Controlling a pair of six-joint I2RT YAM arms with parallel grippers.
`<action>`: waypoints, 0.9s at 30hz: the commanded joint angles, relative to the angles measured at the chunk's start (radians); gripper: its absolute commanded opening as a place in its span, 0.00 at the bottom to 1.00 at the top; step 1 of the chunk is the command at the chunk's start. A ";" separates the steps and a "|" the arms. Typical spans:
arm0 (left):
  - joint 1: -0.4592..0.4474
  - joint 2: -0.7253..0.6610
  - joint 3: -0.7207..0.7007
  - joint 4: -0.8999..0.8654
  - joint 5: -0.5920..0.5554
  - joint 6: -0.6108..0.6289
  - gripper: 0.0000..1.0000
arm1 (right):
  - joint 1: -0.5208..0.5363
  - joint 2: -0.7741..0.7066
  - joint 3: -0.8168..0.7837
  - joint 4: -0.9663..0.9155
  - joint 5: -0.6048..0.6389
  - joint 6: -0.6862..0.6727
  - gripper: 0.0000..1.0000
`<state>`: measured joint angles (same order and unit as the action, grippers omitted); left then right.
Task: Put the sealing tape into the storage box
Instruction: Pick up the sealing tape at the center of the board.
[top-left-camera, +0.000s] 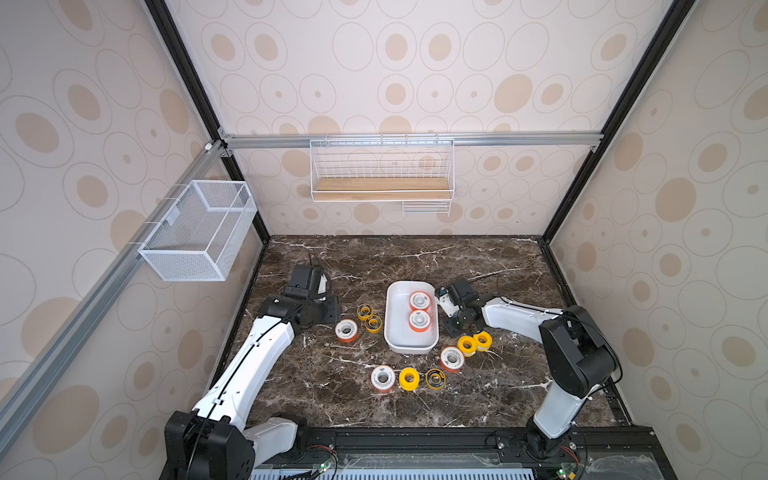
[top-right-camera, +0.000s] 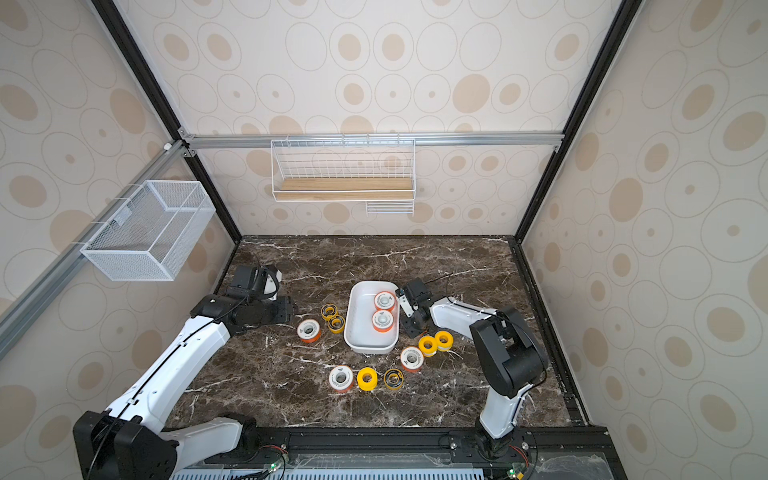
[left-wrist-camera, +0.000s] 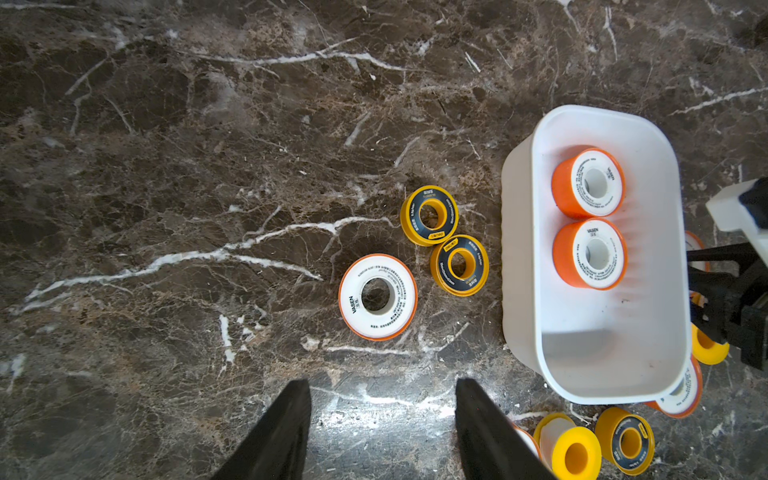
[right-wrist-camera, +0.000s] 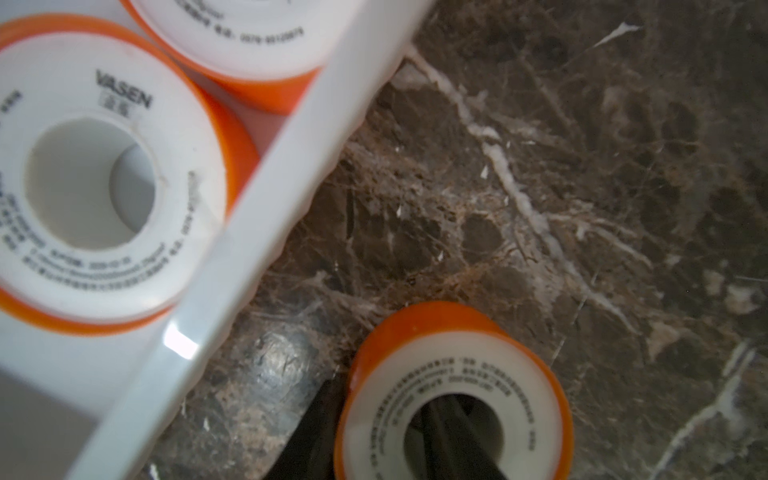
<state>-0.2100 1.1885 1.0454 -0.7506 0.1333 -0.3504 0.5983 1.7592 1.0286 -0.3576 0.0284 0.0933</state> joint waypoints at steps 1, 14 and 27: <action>0.004 -0.001 0.007 -0.027 0.001 0.018 0.59 | 0.006 0.012 0.009 -0.029 0.007 -0.001 0.31; 0.003 0.038 0.015 -0.023 0.124 0.038 0.60 | -0.010 -0.075 -0.028 0.017 -0.037 0.018 0.27; -0.123 0.191 -0.051 0.316 0.345 -0.160 0.60 | -0.061 -0.236 0.010 -0.056 -0.129 0.039 0.26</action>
<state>-0.2859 1.3285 0.9596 -0.5129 0.4385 -0.4774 0.5335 1.5665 1.0054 -0.3679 -0.0662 0.1268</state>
